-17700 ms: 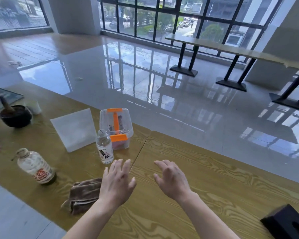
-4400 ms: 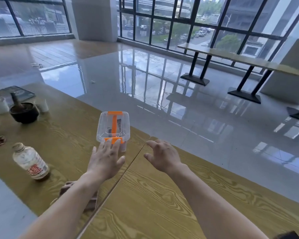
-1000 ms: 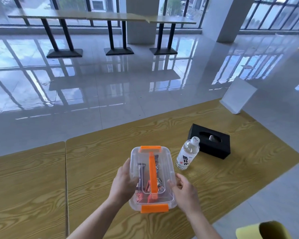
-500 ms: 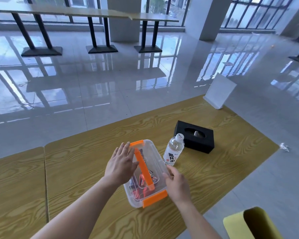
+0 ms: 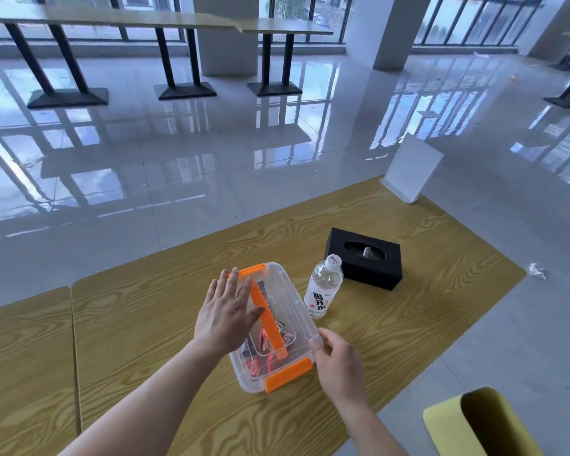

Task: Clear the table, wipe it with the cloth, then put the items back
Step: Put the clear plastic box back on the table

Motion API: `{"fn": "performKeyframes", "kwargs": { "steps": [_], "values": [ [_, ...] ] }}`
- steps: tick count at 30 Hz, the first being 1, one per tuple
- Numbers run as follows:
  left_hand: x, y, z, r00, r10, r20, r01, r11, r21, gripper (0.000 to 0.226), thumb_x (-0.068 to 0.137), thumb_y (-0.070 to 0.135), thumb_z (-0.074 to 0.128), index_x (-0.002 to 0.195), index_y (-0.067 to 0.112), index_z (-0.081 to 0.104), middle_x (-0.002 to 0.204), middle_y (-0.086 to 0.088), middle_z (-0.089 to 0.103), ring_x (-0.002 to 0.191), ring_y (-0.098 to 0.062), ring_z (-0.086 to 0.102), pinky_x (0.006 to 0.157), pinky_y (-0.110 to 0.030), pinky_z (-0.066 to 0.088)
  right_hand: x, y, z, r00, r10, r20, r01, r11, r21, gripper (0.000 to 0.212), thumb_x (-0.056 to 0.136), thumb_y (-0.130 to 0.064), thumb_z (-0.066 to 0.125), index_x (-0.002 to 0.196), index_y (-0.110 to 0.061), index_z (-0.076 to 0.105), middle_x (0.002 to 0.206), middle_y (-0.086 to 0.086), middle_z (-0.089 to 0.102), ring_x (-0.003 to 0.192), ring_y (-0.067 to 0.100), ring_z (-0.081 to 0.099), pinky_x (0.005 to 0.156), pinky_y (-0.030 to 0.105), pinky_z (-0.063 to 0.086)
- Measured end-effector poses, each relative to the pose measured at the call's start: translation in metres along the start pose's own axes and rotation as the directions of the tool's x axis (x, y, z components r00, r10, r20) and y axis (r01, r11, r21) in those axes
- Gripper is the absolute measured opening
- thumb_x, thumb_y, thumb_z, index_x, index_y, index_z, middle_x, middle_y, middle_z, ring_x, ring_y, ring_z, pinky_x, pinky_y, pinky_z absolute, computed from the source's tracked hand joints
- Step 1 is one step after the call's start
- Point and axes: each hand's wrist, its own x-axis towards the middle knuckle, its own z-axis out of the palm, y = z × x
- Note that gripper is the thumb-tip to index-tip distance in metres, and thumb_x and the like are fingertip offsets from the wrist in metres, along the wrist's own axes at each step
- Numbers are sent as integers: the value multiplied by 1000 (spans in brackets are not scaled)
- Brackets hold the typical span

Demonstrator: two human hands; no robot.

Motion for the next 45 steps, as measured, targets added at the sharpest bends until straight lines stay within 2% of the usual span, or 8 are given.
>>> {"fn": "performKeyframes", "kwargs": {
  "steps": [5, 10, 14, 21, 27, 35, 40, 45],
  "values": [
    [0, 0, 4, 1000, -4, 0, 4, 1000, 18, 92, 81, 77, -7, 156, 25, 6, 164, -8, -8, 150, -26, -14, 123, -43, -4, 1, 3, 1, 1000, -1, 9, 1, 1000, 23, 44, 99, -28, 57, 139, -10, 54, 114, 1, 73, 82, -2, 65, 68, 6, 50],
    [0, 2, 5, 1000, -3, -5, 3, 1000, 21, 89, 84, 76, -5, 156, 25, 6, 164, -8, -9, 150, -25, -16, 122, -42, -6, 1, 4, 0, 1000, -4, 10, 4, 1000, 29, 45, 99, -27, 58, 140, -11, 52, 112, 0, 73, 81, -4, 64, 67, 4, 48],
    [2, 6, 5, 1000, -6, 4, 6, 1000, 21, 85, 87, 75, -1, 156, 25, 5, 164, -8, -11, 149, -26, -17, 122, -42, -8, 4, 5, -3, 1000, -2, 0, 2, 1000, 31, 45, 98, -27, 59, 140, -11, 54, 110, -1, 73, 89, 3, 68, 66, 2, 45],
    [8, 11, 7, 1000, 0, 11, 0, 1000, 21, 94, 80, 77, -12, 156, 24, 4, 163, -9, -12, 149, -27, -18, 122, -44, -7, 7, 6, -9, 999, 30, 22, -32, 998, 57, 36, 98, -22, 60, 132, -12, 60, 79, -23, 61, 75, -6, 64, 63, 6, 48],
    [8, 12, 8, 1000, -19, 5, 19, 1000, 10, 86, 86, 76, -3, 156, 26, 4, 164, -7, -12, 149, -26, -18, 122, -44, -7, 12, 8, -12, 999, 36, 30, -38, 997, 73, 40, 98, -21, 60, 136, -9, 57, 90, -15, 61, 66, -24, 56, 61, 0, 42],
    [8, 14, 3, 999, -33, 8, 33, 999, -9, 81, 90, 73, 9, 156, 27, 3, 164, -5, -10, 149, -23, -16, 122, -43, -7, 15, 10, -16, 999, -2, 47, 1, 1000, 28, 42, 97, -28, 61, 136, -12, 57, 79, -26, 57, 75, -11, 57, 63, 4, 44],
    [2, 14, -7, 997, -73, -33, 70, 995, -73, 76, 93, 69, 18, 156, 27, 6, 165, -4, -5, 150, -20, -13, 122, -42, -6, 20, 10, -25, 998, -44, 41, 43, 999, 26, 42, 97, -32, 60, 135, -14, 58, 95, -19, 61, 88, -4, 59, 70, 10, 47],
    [-13, 13, -20, 987, -130, -89, 120, 986, -117, 72, 97, 62, 29, 156, 27, 7, 165, -6, 0, 151, -21, -8, 123, -41, -1, 28, 2, -38, 983, -183, 9, 183, 978, -105, 45, 95, -30, 64, 137, -17, 56, 118, -2, 68, 103, 8, 61, 85, 16, 49]
  ]
}}
